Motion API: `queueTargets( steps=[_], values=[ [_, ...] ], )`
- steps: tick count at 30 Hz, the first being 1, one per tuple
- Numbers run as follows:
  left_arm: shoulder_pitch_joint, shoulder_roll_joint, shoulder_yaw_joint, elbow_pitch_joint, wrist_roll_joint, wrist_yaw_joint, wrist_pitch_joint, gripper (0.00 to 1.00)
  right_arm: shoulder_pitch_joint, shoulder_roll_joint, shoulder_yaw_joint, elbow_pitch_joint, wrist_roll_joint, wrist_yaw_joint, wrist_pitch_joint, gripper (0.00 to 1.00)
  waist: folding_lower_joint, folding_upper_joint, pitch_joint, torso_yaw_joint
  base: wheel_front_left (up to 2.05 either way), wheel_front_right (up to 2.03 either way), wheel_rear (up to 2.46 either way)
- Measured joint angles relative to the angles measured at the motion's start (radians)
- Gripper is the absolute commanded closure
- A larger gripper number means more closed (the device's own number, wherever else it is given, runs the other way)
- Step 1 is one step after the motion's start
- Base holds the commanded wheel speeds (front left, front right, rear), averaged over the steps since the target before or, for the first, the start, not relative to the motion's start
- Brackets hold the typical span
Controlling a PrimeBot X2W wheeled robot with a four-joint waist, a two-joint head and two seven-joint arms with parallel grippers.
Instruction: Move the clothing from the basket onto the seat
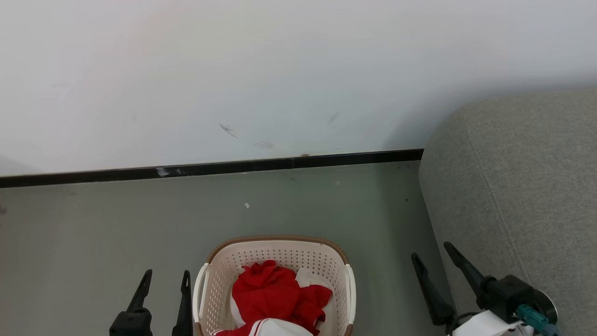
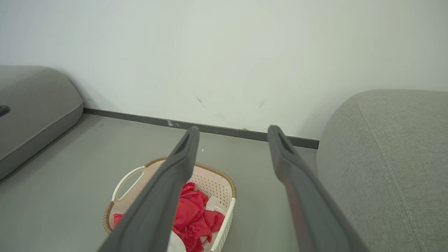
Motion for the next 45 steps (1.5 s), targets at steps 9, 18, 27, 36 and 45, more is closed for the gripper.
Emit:
queueTargets(
  steps=[9, 18, 27, 36, 45],
  values=[
    [-0.054, 0.026, -0.045, 0.083, 0.028, -0.04, 0.004, 0.0, 0.001, 0.001, -0.038, -0.017, 0.0, 0.0, 0.0, 0.0, 0.0, 0.0, 0.039, -0.01, 0.0, 0.0, 0.0],
    [-0.145, 0.038, -0.107, 0.161, 0.071, -0.081, 0.04, 0.0, 0.0, 0.002, -0.073, -0.056, 0.0, 0.0, 0.0, 0.0, 0.0, 0.0, 0.091, -0.026, 0.0, 0.0, 0.0],
    [-0.223, 0.049, -0.152, 0.235, 0.1, -0.122, 0.067, 0.0, -0.008, 0.002, -0.096, -0.093, 0.005, 0.0, -0.003, 0.0, -0.0001, 0.0, 0.153, -0.044, 0.0, 0.0, 0.0],
    [-0.302, 0.06, -0.214, 0.316, 0.159, -0.168, 0.102, 0.0, -0.089, 0.002, -0.1, -0.128, 0.009, 0.0, -0.004, 0.0, -0.0001, 0.0, 0.24, -0.069, 0.0, 0.0, 0.0],
    [-0.402, 0.058, -0.262, 0.392, 0.202, -0.203, 0.129, 0.0, -0.172, 0.001, -0.096, -0.157, 0.017, 0.0, -0.004, 0.0, -0.0001, 0.0, 0.338, -0.1, 0.0, 0.0, 0.0]
  ],
)
